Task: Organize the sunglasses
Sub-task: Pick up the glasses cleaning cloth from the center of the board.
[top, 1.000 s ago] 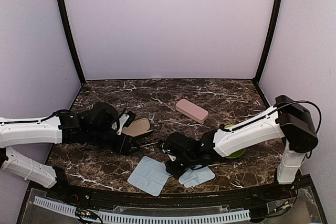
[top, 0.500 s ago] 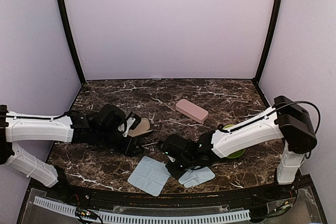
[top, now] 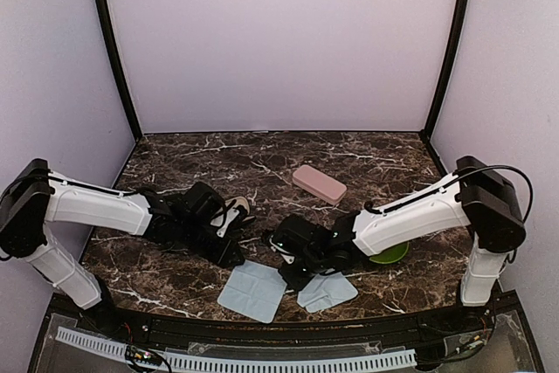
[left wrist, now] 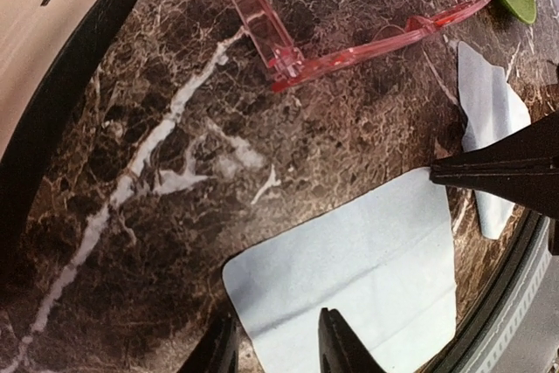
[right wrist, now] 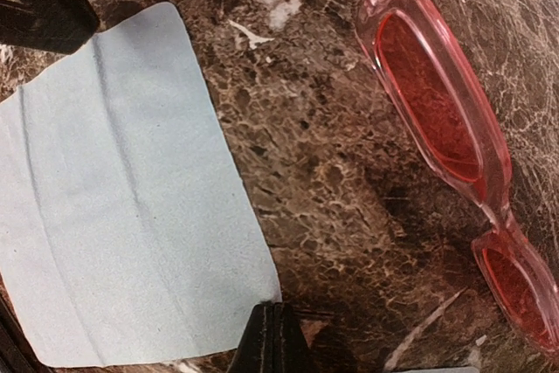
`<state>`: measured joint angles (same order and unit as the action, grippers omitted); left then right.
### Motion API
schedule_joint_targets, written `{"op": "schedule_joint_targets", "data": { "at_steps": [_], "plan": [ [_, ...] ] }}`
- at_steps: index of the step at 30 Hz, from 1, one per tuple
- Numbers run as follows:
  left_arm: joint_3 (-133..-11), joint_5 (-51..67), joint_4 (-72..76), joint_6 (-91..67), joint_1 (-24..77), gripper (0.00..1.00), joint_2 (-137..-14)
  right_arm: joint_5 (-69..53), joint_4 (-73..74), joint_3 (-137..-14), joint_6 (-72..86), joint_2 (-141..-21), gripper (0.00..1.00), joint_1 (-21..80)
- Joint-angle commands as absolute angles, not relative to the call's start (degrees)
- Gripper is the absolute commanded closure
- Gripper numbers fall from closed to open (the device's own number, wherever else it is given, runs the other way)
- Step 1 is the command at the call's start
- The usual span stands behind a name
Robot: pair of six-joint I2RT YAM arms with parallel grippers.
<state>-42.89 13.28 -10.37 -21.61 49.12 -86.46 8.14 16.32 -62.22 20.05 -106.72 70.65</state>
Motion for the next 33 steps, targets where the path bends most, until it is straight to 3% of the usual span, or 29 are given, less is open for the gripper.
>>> {"op": "schedule_joint_targets", "data": {
  "at_steps": [1,20,33],
  "plan": [
    [-45.7,14.8,-9.7,-18.4,47.9,0.66,-89.1,6.3,15.4,-61.4,16.2,-104.8,1.0,69.1],
    [-49.9,13.2,-12.1,-13.0,47.5,0.71,-94.4,-0.9,13.3,-61.5,8.8,-103.9,1.0,65.6],
    [-49.4,11.4,-12.7,-12.5,47.5,0.67,-95.7,-1.8,11.9,-60.4,9.7,-103.2,1.0,64.6]
  ]
}}
